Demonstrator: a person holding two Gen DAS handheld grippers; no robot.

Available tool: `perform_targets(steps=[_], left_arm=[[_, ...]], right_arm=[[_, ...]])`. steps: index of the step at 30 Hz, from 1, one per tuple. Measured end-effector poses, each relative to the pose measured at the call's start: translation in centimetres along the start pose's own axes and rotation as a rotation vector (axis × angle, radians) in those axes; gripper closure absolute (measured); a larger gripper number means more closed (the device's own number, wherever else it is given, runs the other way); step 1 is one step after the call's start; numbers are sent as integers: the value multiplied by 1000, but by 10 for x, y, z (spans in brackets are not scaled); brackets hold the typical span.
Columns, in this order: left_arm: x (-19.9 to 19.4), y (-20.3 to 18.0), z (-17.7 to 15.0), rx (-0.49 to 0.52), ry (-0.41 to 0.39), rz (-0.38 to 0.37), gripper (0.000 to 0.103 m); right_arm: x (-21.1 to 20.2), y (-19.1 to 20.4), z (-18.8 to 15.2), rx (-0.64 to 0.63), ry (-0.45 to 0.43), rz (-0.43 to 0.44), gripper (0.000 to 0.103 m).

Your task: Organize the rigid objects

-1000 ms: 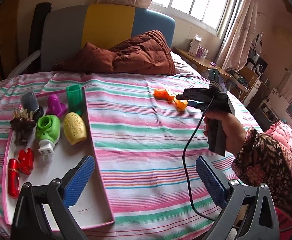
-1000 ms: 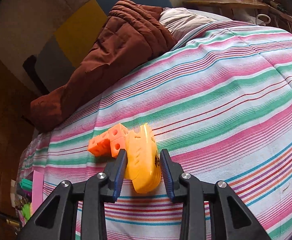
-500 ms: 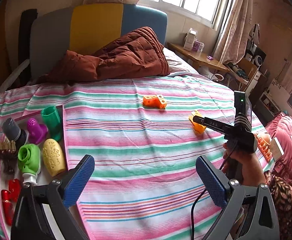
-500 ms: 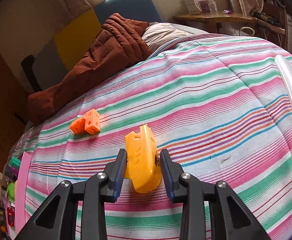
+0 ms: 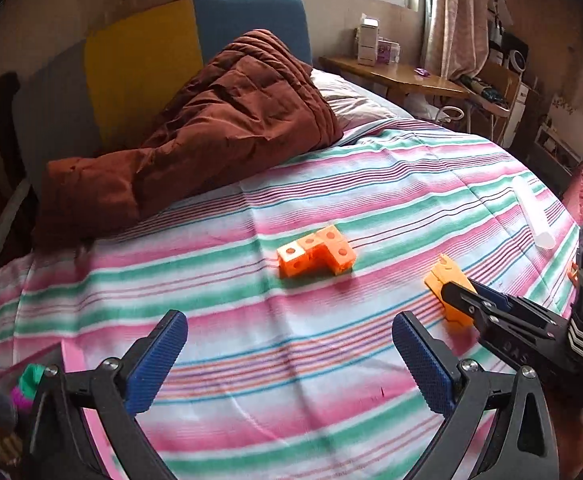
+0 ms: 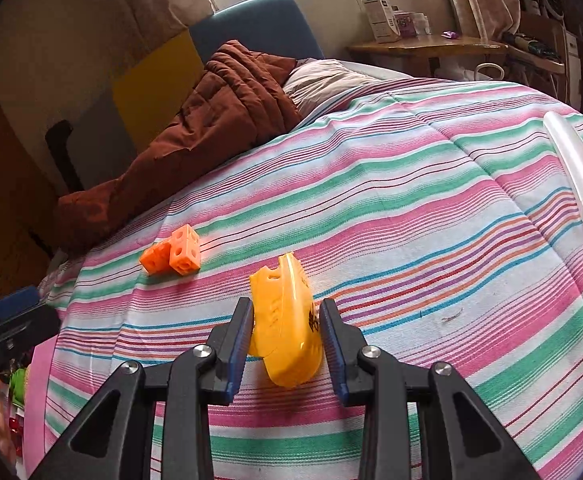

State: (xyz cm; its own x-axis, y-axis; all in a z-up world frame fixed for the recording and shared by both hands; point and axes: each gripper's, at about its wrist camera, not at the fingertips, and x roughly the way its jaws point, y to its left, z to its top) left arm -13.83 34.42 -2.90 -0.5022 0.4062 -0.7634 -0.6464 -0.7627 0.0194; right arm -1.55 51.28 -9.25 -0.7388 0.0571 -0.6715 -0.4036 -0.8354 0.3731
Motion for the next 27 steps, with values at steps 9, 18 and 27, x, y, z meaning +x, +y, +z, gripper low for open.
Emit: perform_targets(steps=[9, 18, 27], left_arm=[[71, -14, 37, 115, -2, 28, 0], [72, -33, 24, 173, 61, -250, 25], [66, -46, 37, 179, 11, -141, 27]], right_arm=[[-1, -7, -2, 43, -15, 32, 69], [-3, -14, -3, 88, -27, 62, 69], [-5, -16, -3, 104, -38, 58, 69]])
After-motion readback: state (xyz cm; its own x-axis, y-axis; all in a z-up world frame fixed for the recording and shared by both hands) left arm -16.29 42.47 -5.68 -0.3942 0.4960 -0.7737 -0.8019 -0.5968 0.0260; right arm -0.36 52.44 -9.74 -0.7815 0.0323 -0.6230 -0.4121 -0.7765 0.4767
